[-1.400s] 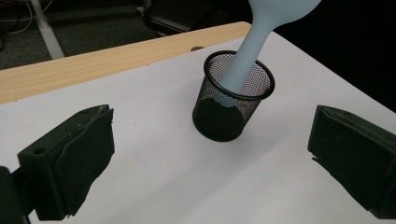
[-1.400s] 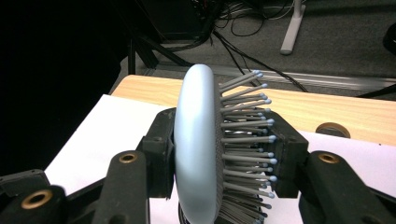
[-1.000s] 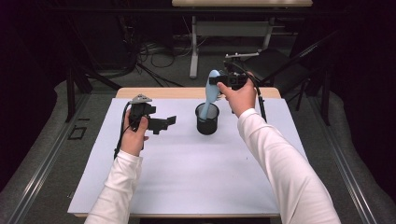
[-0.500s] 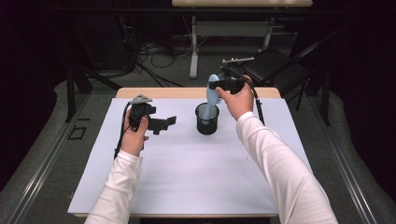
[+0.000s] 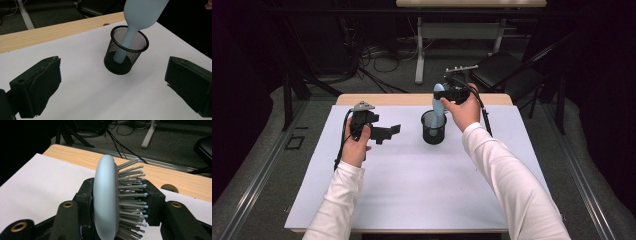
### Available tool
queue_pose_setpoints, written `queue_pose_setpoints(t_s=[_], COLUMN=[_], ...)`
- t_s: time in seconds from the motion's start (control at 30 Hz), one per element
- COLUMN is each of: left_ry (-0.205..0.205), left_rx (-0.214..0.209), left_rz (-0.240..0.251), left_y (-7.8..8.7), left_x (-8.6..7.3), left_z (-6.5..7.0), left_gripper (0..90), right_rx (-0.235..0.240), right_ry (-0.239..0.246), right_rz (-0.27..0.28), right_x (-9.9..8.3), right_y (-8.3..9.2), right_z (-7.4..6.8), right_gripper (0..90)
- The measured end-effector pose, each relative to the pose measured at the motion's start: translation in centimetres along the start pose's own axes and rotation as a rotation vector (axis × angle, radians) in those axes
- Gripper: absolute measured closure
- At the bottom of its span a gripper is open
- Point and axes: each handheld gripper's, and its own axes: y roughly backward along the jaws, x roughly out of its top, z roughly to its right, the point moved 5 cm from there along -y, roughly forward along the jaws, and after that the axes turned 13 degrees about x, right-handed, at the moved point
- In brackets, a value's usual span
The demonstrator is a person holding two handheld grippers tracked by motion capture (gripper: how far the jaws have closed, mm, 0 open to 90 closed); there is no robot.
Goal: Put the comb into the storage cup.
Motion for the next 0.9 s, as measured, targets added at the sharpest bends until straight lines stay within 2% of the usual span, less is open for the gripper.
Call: queue_pose_setpoints(t_s=[0.43, 0.9], left_ry=[-0.005, -0.006], left_rx=[-0.001, -0.001], left_rz=[-0.004, -0.005], left_y=[-0.05, -0.11], left_x=[-0.04, -0.08], left_z=[0.05, 0.08], left_gripper=[0.7, 0.7], right_rx=[0.000, 0.022], right_ry=[0.032, 0.033], right_rz=[-0.014, -0.028], right_x=[-0.30, -0.40], right_y=[-0.42, -0.75], right_z=[-0.23, -0.65], right_gripper=[50.1, 44.3])
